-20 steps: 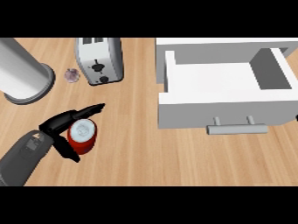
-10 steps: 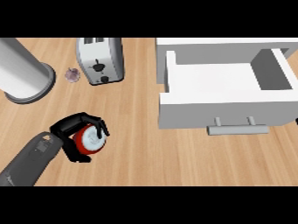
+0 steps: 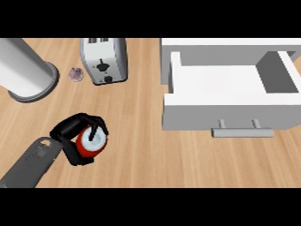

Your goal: Pick up the can, place it into the drawer and close the drawer

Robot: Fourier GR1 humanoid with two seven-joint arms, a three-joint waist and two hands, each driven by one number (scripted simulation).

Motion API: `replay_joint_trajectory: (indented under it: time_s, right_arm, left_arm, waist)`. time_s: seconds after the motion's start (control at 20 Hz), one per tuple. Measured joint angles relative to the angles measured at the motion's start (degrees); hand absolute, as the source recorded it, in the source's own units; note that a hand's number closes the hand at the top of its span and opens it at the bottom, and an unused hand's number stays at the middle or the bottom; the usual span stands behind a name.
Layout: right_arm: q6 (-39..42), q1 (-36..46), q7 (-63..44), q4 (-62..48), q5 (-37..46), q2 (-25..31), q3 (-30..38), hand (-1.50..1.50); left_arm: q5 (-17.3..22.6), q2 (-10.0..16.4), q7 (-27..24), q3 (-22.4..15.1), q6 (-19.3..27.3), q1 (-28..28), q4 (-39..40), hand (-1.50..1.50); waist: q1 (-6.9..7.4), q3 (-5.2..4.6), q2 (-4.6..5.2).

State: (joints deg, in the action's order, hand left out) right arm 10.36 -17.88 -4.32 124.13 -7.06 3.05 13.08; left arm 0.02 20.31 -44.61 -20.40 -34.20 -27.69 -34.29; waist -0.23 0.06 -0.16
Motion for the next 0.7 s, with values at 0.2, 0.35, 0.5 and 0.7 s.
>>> replay_joint_trajectory:
  time_s: [0.2,0.35,0.5,0.7]
  right_arm:
    - [-0.58,-0.60,0.20,0.16,0.19,-0.17,0.91,-1.50]
    - [-0.48,-0.74,0.08,0.51,-0.32,-0.05,1.38,-1.50]
    - [-0.89,0.07,-0.34,0.48,-0.06,-0.14,1.40,-1.50]
    - [-0.22,-0.99,-0.50,1.81,-0.77,-0.38,1.61,-1.50]
  left_arm:
    - [9.39,-1.95,3.70,11.47,12.05,1.77,3.27,1.50]
    - [14.12,-4.71,6.38,17.22,20.77,1.65,2.85,1.50]
    - [16.62,-6.31,11.44,19.62,27.20,0.89,-2.16,1.50]
    - [16.32,-9.00,18.88,18.25,35.15,1.78,-13.50,1.50]
  waist:
    - [1.99,0.01,-0.19]
    - [1.87,0.05,-0.34]
    - [1.65,0.07,-0.38]
    - [1.27,0.06,-0.42]
